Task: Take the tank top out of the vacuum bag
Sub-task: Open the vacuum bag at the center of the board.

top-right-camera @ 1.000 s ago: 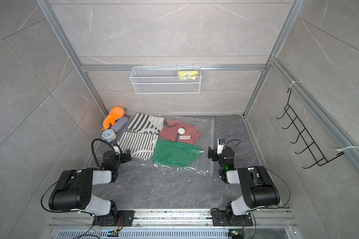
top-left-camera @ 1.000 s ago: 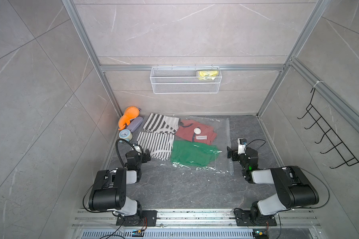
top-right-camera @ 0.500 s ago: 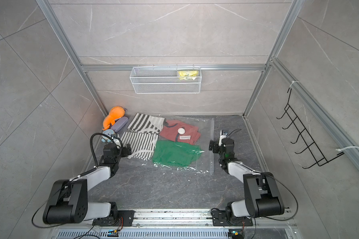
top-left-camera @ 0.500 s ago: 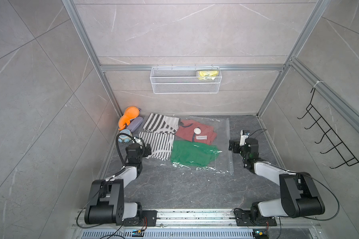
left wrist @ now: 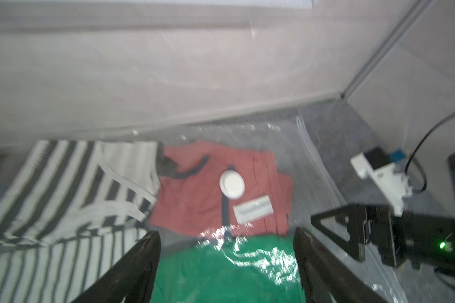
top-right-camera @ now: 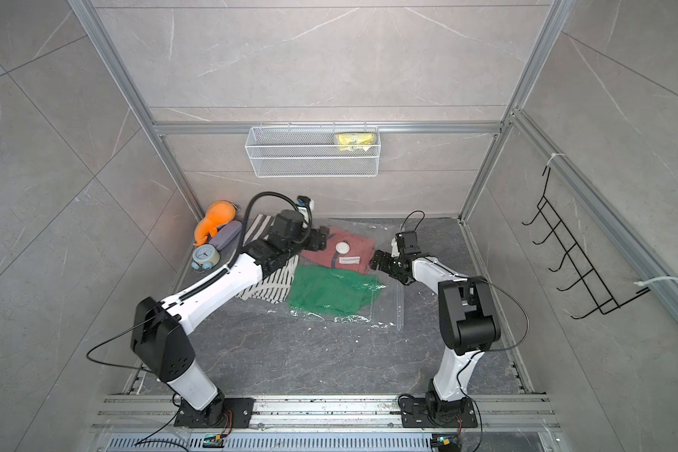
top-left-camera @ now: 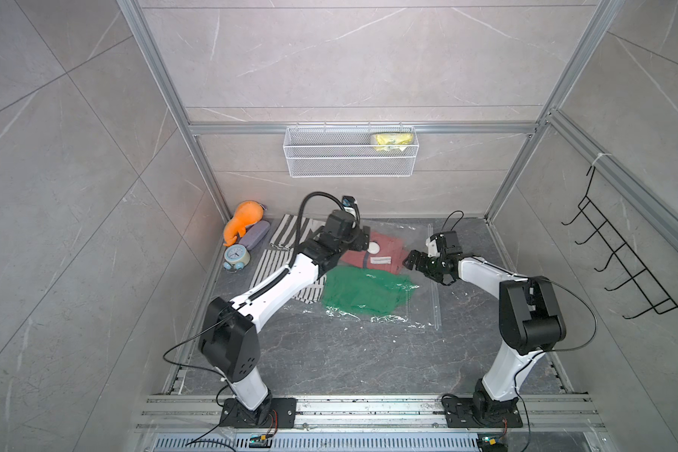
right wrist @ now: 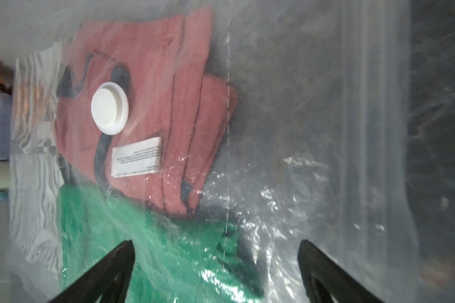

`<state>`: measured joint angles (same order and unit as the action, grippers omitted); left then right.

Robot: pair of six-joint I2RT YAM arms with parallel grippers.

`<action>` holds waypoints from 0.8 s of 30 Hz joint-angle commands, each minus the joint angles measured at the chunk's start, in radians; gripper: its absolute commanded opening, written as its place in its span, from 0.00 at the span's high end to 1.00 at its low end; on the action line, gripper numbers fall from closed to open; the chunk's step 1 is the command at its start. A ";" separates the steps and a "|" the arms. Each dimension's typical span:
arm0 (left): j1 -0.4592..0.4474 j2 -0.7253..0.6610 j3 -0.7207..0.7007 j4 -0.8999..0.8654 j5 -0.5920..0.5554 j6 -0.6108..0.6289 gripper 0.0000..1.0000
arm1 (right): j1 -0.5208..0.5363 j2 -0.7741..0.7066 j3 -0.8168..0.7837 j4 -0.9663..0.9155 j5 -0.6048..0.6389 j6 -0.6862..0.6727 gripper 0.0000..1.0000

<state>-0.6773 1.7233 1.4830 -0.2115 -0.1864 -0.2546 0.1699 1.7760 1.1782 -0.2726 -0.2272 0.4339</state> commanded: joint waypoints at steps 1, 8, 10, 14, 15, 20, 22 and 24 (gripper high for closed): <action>-0.017 0.038 0.017 -0.045 0.091 -0.040 0.16 | -0.001 -0.108 0.068 -0.134 0.207 -0.095 0.05; -0.109 0.147 0.133 -0.074 0.144 -0.018 0.16 | -0.115 -0.155 -0.033 -0.088 0.072 -0.018 0.13; -0.134 0.182 0.171 -0.095 0.175 -0.016 0.16 | -0.150 -0.121 -0.022 -0.105 0.003 -0.005 0.17; -0.172 0.230 0.204 -0.116 0.187 -0.016 0.16 | -0.170 -0.087 -0.029 -0.100 -0.054 0.011 0.23; -0.174 0.233 0.202 -0.116 0.188 -0.018 0.16 | -0.170 -0.084 -0.031 -0.100 -0.050 0.011 0.23; -0.174 0.224 0.176 -0.115 0.166 -0.019 0.16 | -0.187 -0.005 -0.017 -0.095 -0.099 0.001 0.27; -0.174 0.217 0.166 -0.114 0.154 -0.012 0.16 | -0.188 0.003 -0.036 -0.059 -0.133 0.010 0.30; -0.174 0.210 0.157 -0.114 0.148 -0.005 0.16 | -0.187 0.018 -0.038 -0.042 -0.154 0.015 0.32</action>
<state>-0.8574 1.9537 1.6485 -0.3191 -0.0254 -0.2726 -0.0158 1.7721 1.1496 -0.3428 -0.3199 0.4332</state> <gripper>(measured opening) 0.840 0.681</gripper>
